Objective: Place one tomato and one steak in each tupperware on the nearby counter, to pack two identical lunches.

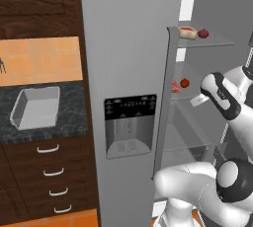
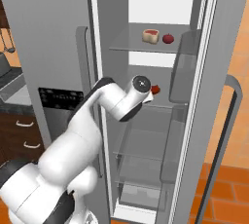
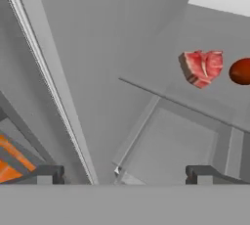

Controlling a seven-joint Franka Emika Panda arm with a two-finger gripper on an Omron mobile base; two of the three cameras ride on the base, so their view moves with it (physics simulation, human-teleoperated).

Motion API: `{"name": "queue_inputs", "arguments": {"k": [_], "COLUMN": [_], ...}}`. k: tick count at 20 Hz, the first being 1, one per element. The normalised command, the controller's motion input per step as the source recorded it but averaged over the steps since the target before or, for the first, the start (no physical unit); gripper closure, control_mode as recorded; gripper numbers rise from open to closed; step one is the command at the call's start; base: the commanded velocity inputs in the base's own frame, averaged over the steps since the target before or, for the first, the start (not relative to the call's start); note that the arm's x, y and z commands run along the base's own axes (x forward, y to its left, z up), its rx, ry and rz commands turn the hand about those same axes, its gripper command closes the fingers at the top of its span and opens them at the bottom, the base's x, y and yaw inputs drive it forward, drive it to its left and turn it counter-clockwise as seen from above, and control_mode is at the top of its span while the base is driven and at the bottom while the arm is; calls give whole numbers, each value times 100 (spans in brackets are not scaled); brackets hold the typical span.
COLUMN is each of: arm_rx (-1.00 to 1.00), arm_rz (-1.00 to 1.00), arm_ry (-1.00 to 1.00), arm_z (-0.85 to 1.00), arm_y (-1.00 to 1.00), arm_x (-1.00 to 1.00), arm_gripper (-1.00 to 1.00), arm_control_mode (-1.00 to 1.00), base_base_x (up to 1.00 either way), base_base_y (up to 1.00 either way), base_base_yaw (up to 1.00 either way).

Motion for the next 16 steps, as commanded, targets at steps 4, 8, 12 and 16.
{"name": "queue_inputs", "arguments": {"k": [4, 8, 12, 16], "arm_rx": [1, 0, 0, 0], "arm_rz": [2, 1, 11, 15], "arm_ry": [0, -2, -13, -16], "arm_z": [0, -10, -29, -32], "arm_y": [0, -2, -5, -4], "arm_x": [70, 50, 15, 13], "arm_gripper": [-100, -100, -100, -100], "arm_control_mode": [-100, -100, -100, -100], "base_base_x": [0, 0, 0, 0], "base_base_y": [0, 0, 0, 0], "base_base_yaw": [0, 0, 0, 0]}}
